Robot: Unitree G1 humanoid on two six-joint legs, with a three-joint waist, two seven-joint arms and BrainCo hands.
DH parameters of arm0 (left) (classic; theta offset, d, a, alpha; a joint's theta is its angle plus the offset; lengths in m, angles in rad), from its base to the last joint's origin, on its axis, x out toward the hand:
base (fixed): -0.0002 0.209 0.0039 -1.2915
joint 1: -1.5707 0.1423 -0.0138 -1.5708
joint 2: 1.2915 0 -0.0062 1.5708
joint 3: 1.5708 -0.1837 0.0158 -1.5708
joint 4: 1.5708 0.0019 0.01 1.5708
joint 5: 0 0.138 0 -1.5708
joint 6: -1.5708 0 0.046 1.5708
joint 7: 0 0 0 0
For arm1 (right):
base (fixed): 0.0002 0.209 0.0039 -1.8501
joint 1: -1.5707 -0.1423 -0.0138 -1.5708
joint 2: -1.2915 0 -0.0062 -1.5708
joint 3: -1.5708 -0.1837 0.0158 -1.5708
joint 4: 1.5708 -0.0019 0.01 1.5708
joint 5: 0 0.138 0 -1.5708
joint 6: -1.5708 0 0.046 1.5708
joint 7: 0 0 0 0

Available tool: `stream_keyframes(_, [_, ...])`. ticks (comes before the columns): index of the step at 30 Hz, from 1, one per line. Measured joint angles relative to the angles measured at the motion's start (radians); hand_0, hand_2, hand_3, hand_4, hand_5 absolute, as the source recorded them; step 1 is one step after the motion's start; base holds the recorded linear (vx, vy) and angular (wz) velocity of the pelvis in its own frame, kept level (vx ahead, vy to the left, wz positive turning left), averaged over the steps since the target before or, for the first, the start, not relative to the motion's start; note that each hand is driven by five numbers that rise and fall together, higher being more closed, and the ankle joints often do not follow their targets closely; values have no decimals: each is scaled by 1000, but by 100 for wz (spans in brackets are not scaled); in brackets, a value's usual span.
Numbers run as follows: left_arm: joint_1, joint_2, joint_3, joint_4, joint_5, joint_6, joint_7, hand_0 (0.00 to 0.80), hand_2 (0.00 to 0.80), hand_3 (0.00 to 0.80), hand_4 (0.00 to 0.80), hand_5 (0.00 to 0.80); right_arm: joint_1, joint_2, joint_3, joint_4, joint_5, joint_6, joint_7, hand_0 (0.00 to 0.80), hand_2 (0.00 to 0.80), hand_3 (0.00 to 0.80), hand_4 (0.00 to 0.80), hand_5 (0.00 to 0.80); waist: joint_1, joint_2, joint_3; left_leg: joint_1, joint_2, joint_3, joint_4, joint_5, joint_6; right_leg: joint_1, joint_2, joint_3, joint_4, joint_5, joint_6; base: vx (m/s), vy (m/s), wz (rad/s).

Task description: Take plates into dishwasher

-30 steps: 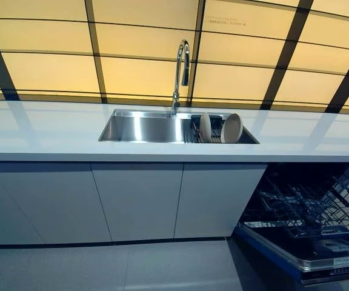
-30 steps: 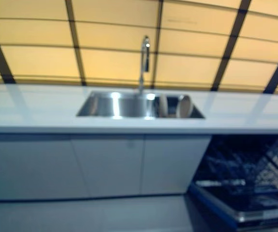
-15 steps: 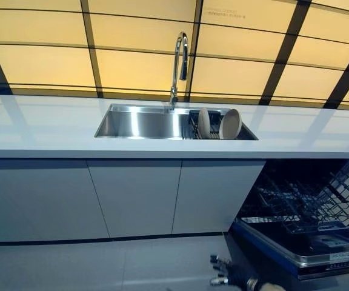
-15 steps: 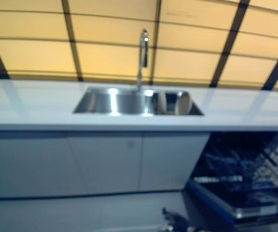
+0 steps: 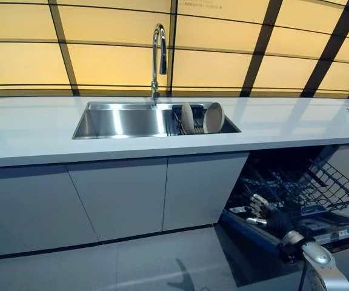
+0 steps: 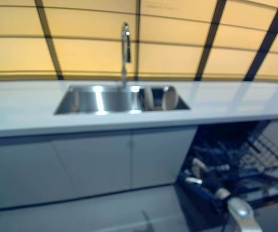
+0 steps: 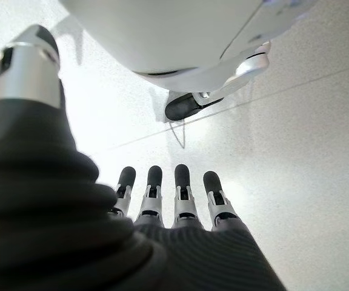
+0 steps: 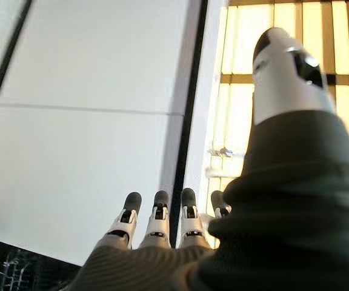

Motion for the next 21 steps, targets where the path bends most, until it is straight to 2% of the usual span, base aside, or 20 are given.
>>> stream_keyframes(2, [-14, -4, 58, 40, -10, 0, 21, 0, 0, 0, 0, 0, -12, -5, 0, 5, -4, -2, -35, 0, 0, 0, 0, 0, 3, 3, 4, -34, 10, -3, 77, -26, -10, 0, 5, 0, 2, -6, -7, 4, -115, -3])
stream_keyframes(3, [-15, -1, 78, 65, -11, -2, 31, 0, 0, 0, 0, 0, -29, -8, -1, 9, -11, -7, -62, 0, 0, 0, 0, 0, 4, -1, 7, -70, 15, -13, 157, -44, -16, 0, 9, 0, 4, -11, -20, 32, -102, 2])
stream_keyframes(4, [-27, 8, 90, 76, -11, -3, 40, 0, 0, 0, 0, 0, -47, -10, -3, 22, -20, -14, -88, 0, 0, 0, 0, 0, 2, -19, 26, -129, 12, -36, 287, -46, -22, -3, 0, 5, 23, -19, -32, 45, -55, -3])
stream_keyframes(5, [-24, 8, 99, 92, -11, -3, 42, 0, 0, 0, 0, 0, -60, -20, -4, 30, -24, -16, -100, 0, 0, 0, 0, 0, 17, -18, 33, -166, 14, -49, 366, -43, -27, -6, 2, 6, 37, -22, -40, 100, 10, -7])
stream_keyframes(6, [-35, 7, 106, 103, -12, -3, 46, 0, 0, 0, 0, 0, -86, -42, -18, 58, -33, -22, -120, 0, 0, 0, 0, 0, 31, -27, 57, -257, 14, -90, 545, -30, -44, -10, -1, 24, 65, -33, -58, 147, 82, -24])
stream_keyframes(7, [-28, -1, 104, 101, -15, -1, 46, 0, 0, 0, 0, 0, -111, -61, -36, 88, -38, -22, -138, 0, 0, 0, 0, 0, 47, -27, 67, -312, -23, -130, 612, -48, -50, -13, -13, 47, 66, -32, -61, 291, 146, -43])
stream_keyframes(8, [-11, -7, 104, 104, -33, 2, 46, 0, 0, 0, 0, 0, -141, -82, -37, 113, -39, -22, -156, 0, 0, 0, 0, 0, 76, -16, 75, -330, -66, -135, 586, -67, -39, -21, -20, 72, 66, -28, -66, 280, 133, -55])
stream_keyframes(9, [-5, -10, 104, 110, -39, 4, 46, 0, 0, 0, 0, 0, -163, -97, -33, 133, -39, -23, -163, 0, 0, 0, 0, 0, 86, -7, 82, -331, -83, -142, 554, -72, -33, -28, -20, 82, 66, -27, -68, 304, 137, -75])
stream_keyframes(10, [7, -12, 104, 118, -42, 9, 46, 0, 0, 0, 0, 0, -217, -118, -9, 175, -40, -20, -173, 0, 0, 0, 0, 0, 101, 11, 89, -319, -98, -125, 475, -71, -29, -41, -17, 82, 64, -26, -72, 271, 125, -87])
stream_keyframes(11, [11, -12, 105, 122, -42, 21, 46, 0, 0, 0, 0, 0, -236, -134, -4, 179, -42, -19, -182, 0, 0, 0, 0, 0, 116, 28, 96, -308, -104, -113, 387, -72, -24, -33, -9, 79, 37, -25, -72, 377, 179, -74])
stream_keyframes(12, [13, -16, 104, 129, -43, 26, 46, 0, 0, 0, 0, 0, -242, -149, 3, 172, -42, -19, -189, 0, 0, 0, 0, 0, 118, 55, 91, -286, -103, -123, 270, -83, -11, -9, 21, 76, 4, -23, -69, 365, 181, -39])
stream_keyframes(13, [12, -21, 104, 132, -45, 26, 48, 0, 0, 0, 0, 0, -245, -165, 4, 170, -43, -19, -189, 0, 0, 0, 0, 0, 120, 86, 93, -272, -85, -137, 232, -62, 25, -15, 56, 74, 34, -33, -80, 347, 210, -28])
stream_keyframes(14, [8, -2, 103, 103, -58, 20, 51, 0, 0, 0, 0, 0, -252, -156, 10, 177, -42, -12, -191, 0, 0, 0, 0, 0, 150, 70, 122, -257, -57, -112, 234, 14, 65, -55, 90, 66, 207, -86, -76, 283, 224, -57])
stream_keyframes(15, [19, 30, 102, 71, -73, 16, 51, 0, 0, 0, 0, 0, -251, -141, 32, 175, -42, -4, -184, 0, 0, 0, 0, 0, 174, 30, 129, -244, -48, -84, 248, 3, 62, -87, 102, 74, 320, -157, -90, 215, 212, -59])
stream_keyframes(16, [18, 43, 104, 70, -78, 17, 52, 0, 0, 0, 0, 0, -251, -141, 39, 170, -41, -3, -176, 0, 0, 0, 0, 0, 180, 8, 127, -254, -49, -77, 270, -9, 66, -97, 100, 76, 344, -193, -99, 153, 186, -33])
stream_keyframes(17, [2, 45, 104, 72, -90, 18, 51, 0, 0, 0, 0, 0, -252, -145, 36, 163, -39, -2, -168, 0, 0, 0, 0, 0, 180, -1, 128, -269, -43, -79, 304, -24, 50, -83, 104, 85, 307, -201, -103, 134, 204, -5])
stream_keyframes(18, [-5, 25, 104, 85, -90, 18, 50, 0, 0, 0, 0, 0, -253, -152, 24, 161, -39, -2, -165, 0, 0, 0, 0, 0, 180, 6, 127, -269, -37, -78, 306, -30, 41, -45, 105, 87, 241, -182, -116, 124, 196, -1])
stream_keyframes(20, [-24, -3, 104, 101, -90, 25, 48, 0, 0, 0, 0, 0, -257, -156, 2, 160, -37, -3, -168, 0, 0, 0, 0, 0, 182, 10, 123, -277, -36, -55, 291, -29, 44, -10, 87, 88, 173, -158, -118, 147, 153, 0])
stream_keyframes(21, [-33, -15, 104, 101, -89, 27, 50, 0, 0, 0, 0, 0, -259, -155, -4, 162, -37, -3, -171, 0, 0, 0, 0, 0, 177, 15, 126, -283, -34, -51, 281, -19, 56, 7, 72, 89, 154, -150, -109, 181, 97, 7])
